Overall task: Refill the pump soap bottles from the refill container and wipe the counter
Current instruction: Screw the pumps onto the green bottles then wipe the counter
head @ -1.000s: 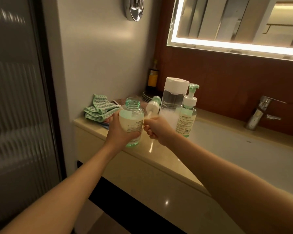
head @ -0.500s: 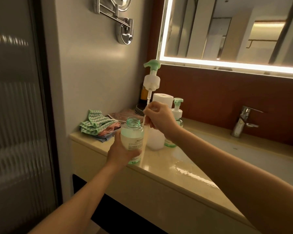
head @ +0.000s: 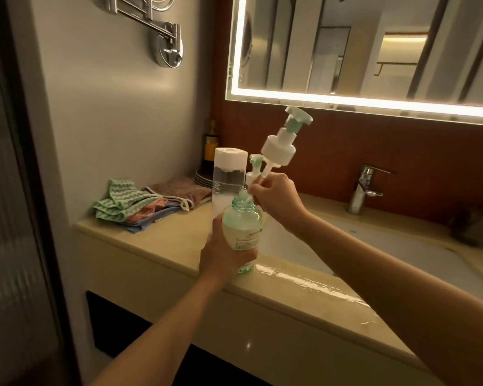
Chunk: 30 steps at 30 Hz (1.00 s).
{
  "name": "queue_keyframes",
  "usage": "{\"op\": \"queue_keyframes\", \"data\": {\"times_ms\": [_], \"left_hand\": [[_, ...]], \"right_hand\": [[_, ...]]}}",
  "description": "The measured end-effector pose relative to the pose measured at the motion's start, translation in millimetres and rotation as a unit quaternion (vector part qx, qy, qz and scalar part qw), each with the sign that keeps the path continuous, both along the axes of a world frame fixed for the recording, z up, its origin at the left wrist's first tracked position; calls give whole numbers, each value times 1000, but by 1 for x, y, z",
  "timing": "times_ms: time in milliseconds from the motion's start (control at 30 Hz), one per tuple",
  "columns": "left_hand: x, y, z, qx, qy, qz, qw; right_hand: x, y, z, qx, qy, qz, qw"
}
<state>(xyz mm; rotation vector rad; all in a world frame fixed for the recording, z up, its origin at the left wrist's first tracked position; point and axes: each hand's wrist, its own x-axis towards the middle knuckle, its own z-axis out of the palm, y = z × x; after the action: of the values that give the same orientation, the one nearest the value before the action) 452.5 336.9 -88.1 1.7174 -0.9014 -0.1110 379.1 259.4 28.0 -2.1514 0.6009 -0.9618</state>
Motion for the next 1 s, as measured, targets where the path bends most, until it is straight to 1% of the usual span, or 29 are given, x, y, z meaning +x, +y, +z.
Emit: {"op": "queue_keyframes", "data": {"times_ms": [100,200,300,367,433,500,600,733,933,1000], "left_hand": [[-6,-7,-1,-3,-1,-6,1000],[-6,-8,-1,-4,1,-17,1000],[-5,-8,-2,-3,-1,-20,1000],[-5,-8,-2,0,-2,-19,1000],[-5,-8,-2,2,-3,-20,1000],[-5,-8,-2,2,-2,-20,1000],[-5,-8,-2,-1,-5,-22,1000],[-4,-8,-3,3,-12,-19,1000],[-4,-9,-4,6,-9,-16,1000],[-3,-9,-4,7,-9,-17,1000]], "right_hand": [[-7,-9,3,48,18,15,999],[-9,-12,5,47,52,51,996],[-7,-15,9,99,68,39,992],[-4,-17,14,137,102,21,985],[0,-18,18,149,130,12,980],[6,-18,18,143,133,6,981],[12,-15,18,175,74,26,981],[13,-10,12,189,-18,71,979],[14,-10,-1,212,-86,86,970],[13,-10,-6,207,-99,92,969]]}}
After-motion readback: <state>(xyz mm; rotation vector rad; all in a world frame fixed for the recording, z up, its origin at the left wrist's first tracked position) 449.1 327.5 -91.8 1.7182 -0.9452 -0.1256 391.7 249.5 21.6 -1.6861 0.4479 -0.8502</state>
